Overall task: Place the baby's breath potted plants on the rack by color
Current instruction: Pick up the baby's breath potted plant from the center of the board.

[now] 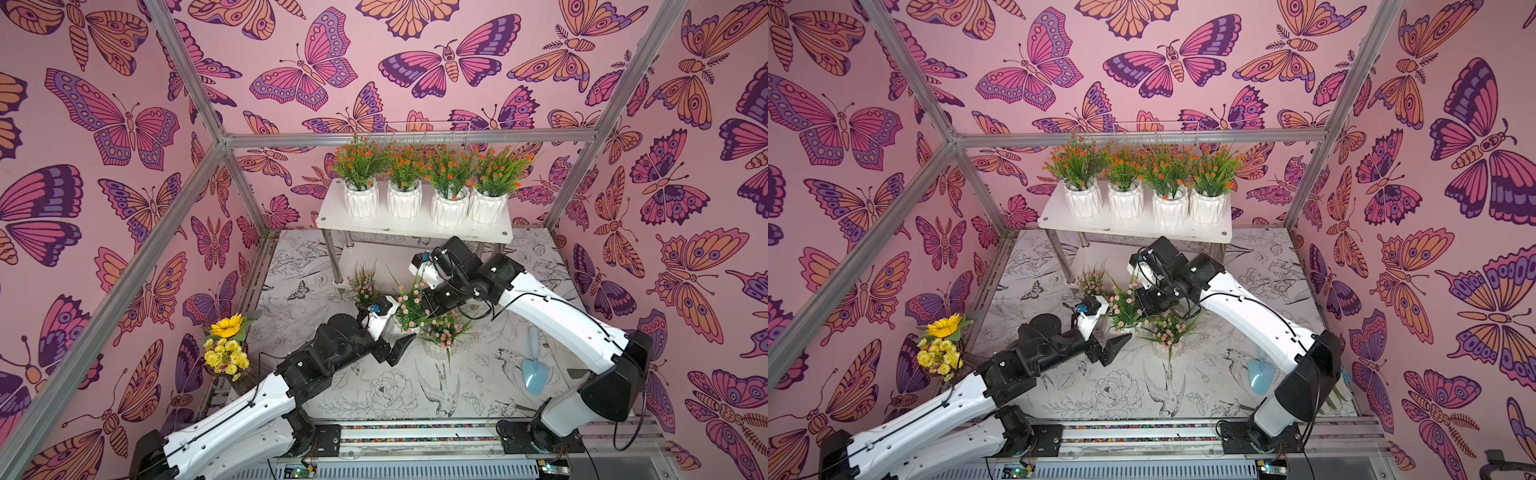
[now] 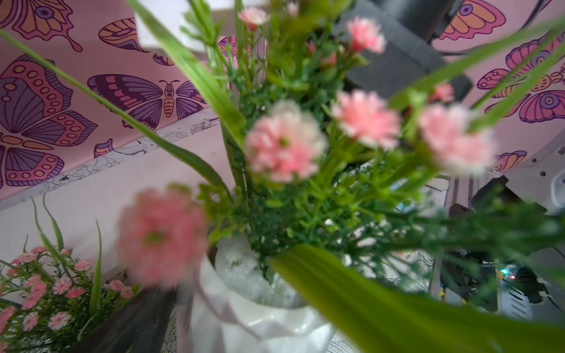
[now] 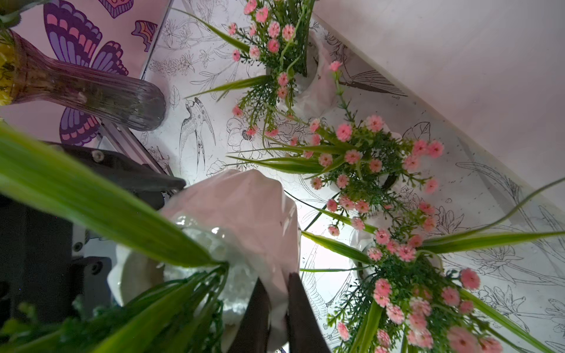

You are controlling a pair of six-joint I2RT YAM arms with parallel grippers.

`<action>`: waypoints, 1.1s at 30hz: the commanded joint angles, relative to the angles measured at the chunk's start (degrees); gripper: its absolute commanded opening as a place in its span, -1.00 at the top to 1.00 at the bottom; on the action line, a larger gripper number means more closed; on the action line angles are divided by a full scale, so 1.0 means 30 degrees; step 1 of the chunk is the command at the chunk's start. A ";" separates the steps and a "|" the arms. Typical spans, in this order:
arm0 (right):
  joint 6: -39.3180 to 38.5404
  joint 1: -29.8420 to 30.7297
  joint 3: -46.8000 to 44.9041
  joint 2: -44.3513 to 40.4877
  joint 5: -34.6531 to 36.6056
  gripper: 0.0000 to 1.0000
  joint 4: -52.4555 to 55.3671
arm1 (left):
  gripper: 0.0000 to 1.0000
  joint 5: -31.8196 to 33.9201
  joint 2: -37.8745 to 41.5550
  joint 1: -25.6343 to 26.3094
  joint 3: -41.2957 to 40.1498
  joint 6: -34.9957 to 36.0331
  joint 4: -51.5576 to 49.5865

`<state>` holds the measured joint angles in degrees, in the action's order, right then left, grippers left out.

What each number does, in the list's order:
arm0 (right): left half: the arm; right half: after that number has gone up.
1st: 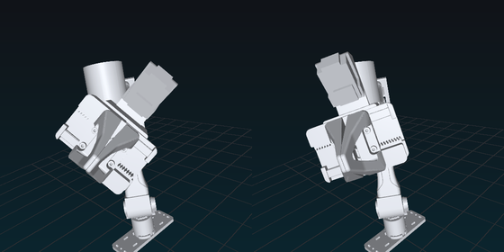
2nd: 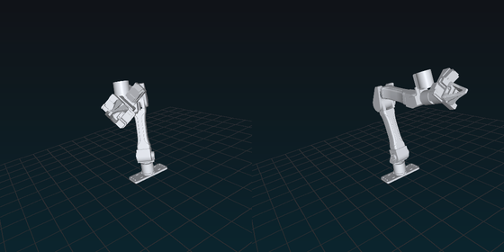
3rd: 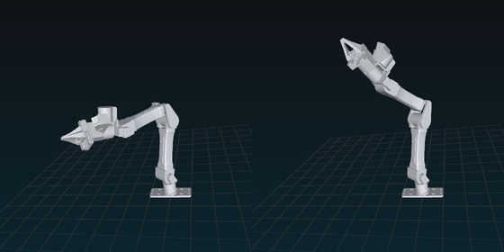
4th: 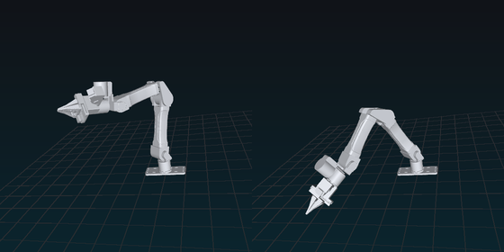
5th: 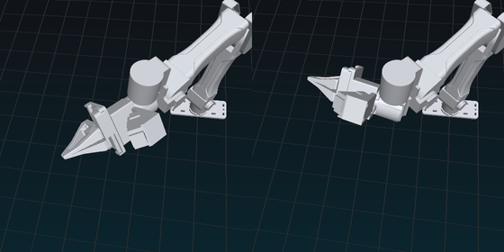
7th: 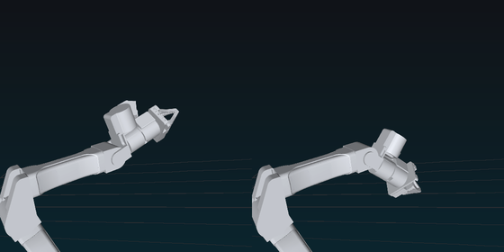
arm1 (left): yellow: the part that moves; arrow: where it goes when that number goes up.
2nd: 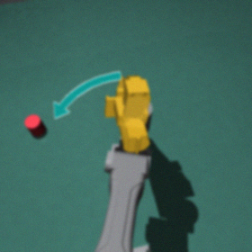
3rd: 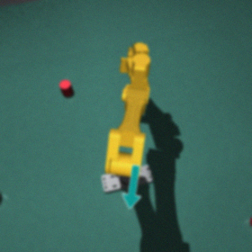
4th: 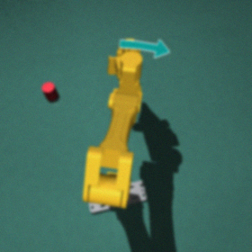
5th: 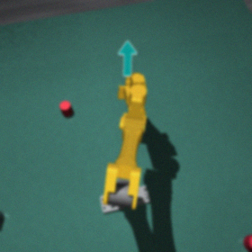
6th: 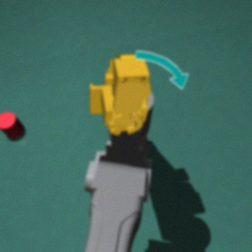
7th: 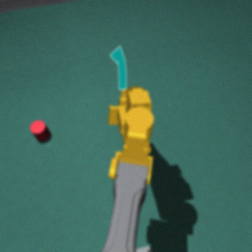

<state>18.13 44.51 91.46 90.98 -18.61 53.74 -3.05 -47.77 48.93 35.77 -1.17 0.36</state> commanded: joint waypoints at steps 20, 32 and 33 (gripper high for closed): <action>-0.0148 0.0378 0.0801 0.0317 -0.0853 0.94 -0.0627 | -0.99 0.0279 -0.2127 0.0185 0.1305 0.1268 0.0246; -0.0243 0.0382 0.0513 0.0208 -0.0850 0.94 -0.0681 | -0.87 0.0460 -0.3213 0.0185 0.1758 0.1243 0.0199; -0.0250 0.0380 0.0459 0.0228 -0.0879 0.94 -0.0714 | -0.85 0.0512 -0.3286 0.0185 0.1759 0.1239 0.0202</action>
<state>17.96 45.19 91.55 92.75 -18.61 54.00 -1.85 -56.84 49.21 39.97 2.50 0.84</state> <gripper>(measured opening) 0.128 0.933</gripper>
